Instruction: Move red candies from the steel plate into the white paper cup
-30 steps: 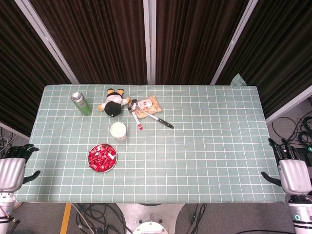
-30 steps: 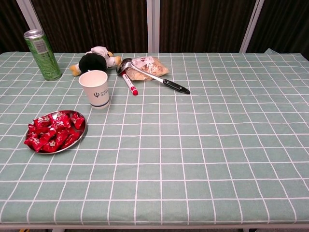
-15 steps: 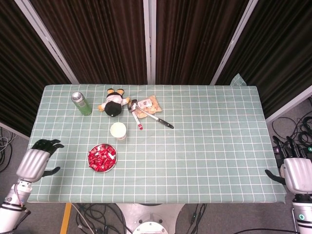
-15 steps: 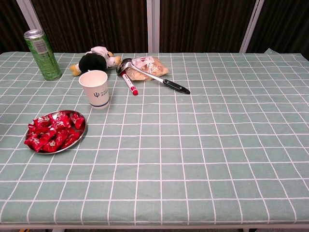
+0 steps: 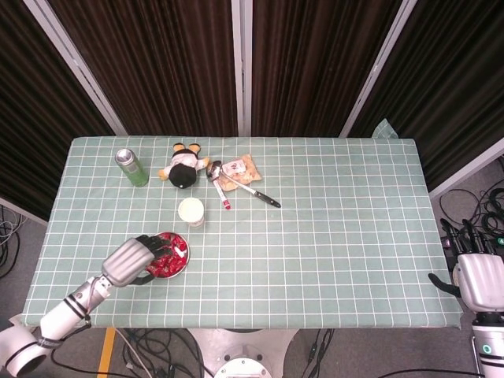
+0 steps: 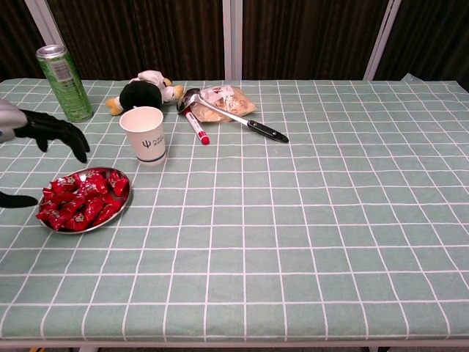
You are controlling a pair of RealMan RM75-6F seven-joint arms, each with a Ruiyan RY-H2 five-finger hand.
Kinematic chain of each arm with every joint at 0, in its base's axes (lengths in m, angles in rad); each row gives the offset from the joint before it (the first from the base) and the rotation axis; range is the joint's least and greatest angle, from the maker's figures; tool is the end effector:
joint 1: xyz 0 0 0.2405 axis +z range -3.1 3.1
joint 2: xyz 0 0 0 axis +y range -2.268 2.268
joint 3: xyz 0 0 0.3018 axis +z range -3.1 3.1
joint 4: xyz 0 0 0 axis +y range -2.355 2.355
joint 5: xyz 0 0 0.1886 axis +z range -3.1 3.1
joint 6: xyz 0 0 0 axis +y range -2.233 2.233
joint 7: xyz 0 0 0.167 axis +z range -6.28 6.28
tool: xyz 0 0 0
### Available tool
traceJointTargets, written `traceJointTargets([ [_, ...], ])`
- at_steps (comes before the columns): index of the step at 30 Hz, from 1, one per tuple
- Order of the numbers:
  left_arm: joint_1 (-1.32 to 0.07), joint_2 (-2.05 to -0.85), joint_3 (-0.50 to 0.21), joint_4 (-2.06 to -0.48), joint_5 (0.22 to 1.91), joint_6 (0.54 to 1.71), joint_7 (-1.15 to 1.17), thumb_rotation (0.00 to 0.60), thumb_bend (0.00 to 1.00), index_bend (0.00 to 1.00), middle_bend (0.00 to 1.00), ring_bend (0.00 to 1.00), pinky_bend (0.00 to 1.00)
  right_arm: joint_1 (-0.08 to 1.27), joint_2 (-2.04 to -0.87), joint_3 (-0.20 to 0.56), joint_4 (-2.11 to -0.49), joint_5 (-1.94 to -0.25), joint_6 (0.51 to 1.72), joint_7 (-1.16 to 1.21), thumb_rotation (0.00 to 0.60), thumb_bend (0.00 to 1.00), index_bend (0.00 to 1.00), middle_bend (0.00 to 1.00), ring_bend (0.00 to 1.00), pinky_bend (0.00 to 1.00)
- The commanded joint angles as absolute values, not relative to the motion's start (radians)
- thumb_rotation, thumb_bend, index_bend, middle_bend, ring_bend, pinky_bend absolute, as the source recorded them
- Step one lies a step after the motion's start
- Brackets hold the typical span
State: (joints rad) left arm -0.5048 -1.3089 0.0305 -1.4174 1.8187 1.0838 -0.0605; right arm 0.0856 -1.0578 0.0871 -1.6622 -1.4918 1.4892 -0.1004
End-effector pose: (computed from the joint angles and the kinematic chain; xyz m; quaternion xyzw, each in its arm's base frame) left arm -0.2561 0.2955 0.0559 -0.8319 -0.2799 -0.3546 0.3224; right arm -0.3333 -0.2122 0.2227 0.6045 -0.3434 0.3693 0.6167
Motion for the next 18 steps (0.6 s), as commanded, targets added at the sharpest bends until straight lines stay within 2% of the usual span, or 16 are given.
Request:
traceJointTargets([
  [1, -0.545, -1.352, 0.039, -1.389, 1.825, 1.041, -0.041, 0.600, 0.25, 0.36, 0.32, 0.28, 0.39, 0.087, -1.058, 0.087, -1.663, -1.488, 1.485, -0.102, 0.600, 0.03, 0.05, 0.21, 0.04, 0.15],
  [9, -0.601, -1.412, 0.028, -1.343, 1.767, 0.951, 0.027, 0.600, 0.26, 0.35, 0.31, 0.26, 0.39, 0.088, -1.057, 0.087, -1.662, -1.472, 1.473, -0.099, 0.600, 0.03, 0.05, 0.21, 0.04, 0.15],
  [18, -0.618, -1.428, 0.033, -1.334, 1.694, 0.897, 0.103, 0.600, 0.26, 0.34, 0.29, 0.25, 0.39, 0.090, -1.053, 0.086, -1.661, -1.465, 1.463, -0.088, 0.600, 0.02, 0.05, 0.22, 0.04, 0.15],
])
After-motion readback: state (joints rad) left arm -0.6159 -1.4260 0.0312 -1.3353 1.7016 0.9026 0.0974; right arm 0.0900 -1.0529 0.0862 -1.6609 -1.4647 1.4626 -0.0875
